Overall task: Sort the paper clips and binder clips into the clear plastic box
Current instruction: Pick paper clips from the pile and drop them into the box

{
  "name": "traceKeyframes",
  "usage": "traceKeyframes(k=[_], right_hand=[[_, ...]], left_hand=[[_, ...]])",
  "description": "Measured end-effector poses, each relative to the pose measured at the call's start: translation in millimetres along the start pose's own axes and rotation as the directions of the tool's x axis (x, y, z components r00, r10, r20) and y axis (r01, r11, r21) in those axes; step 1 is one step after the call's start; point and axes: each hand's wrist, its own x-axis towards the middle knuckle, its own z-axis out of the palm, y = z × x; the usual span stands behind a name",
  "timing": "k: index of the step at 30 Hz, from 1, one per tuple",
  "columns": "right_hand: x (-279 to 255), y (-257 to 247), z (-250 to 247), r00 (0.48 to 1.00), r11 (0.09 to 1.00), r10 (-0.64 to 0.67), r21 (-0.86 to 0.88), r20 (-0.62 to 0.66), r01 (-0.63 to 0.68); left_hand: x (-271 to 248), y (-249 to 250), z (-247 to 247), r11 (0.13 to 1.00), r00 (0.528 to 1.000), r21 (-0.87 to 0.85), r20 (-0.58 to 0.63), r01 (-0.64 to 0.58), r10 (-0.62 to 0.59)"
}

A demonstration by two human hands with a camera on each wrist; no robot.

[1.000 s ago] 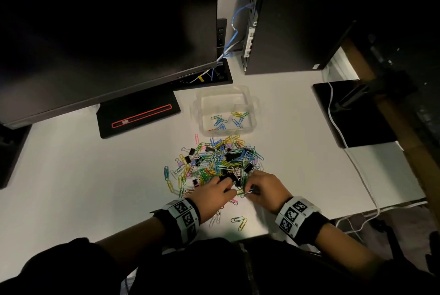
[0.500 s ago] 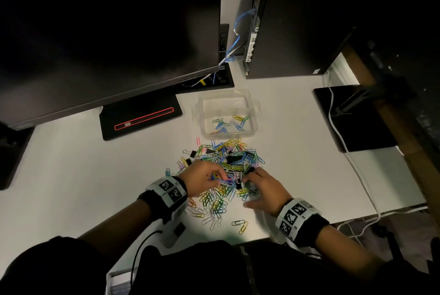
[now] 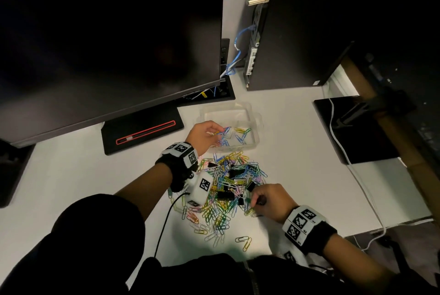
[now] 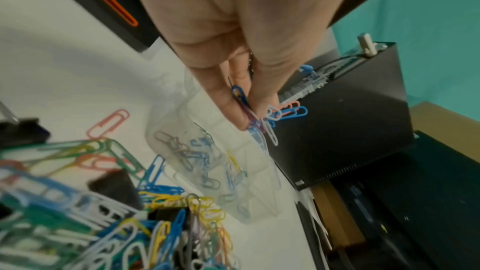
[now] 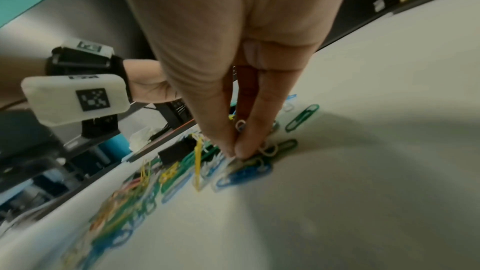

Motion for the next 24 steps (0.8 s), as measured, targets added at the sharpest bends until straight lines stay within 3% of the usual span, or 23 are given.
traceKeyframes(k=[4,7,9,14,20,24], right_hand=[[3,-3,-16,0.999,0.987,0.048,0.15,0.013,-0.05],[11,-10,-33,1.0,0.971,0.027,0.239,0.005,-0.028],[17,-17,-45,1.0,0.95,0.006,0.312,-0.005,-0.004],[44,-28,-73,0.996,0.891,-0.033,0.45,-0.077,0.065],[84,-37,-90,0.986,0.839,0.023,0.539,-0.166,0.071],[105,-38,-91,0.982,0.833,0.067,0.551,-0.177,0.043]], left_hand=[[14,-1,3,0.974,0.995,-0.202,0.017,0.1,-0.099],[25,0,-2,0.847,0.975,-0.485,0.138,0.218,-0.172],[28,-1,-5,0.797,0.962,-0.538,0.155,0.274,-0.227],[24,3,-12,0.826,0.949,-0.471,0.197,0.31,-0.244],[3,-1,-27,0.968,0.994,-0.236,0.087,0.091,-0.073],[-22,-11,-42,0.999,0.996,-0.011,0.074,0.049,-0.048]])
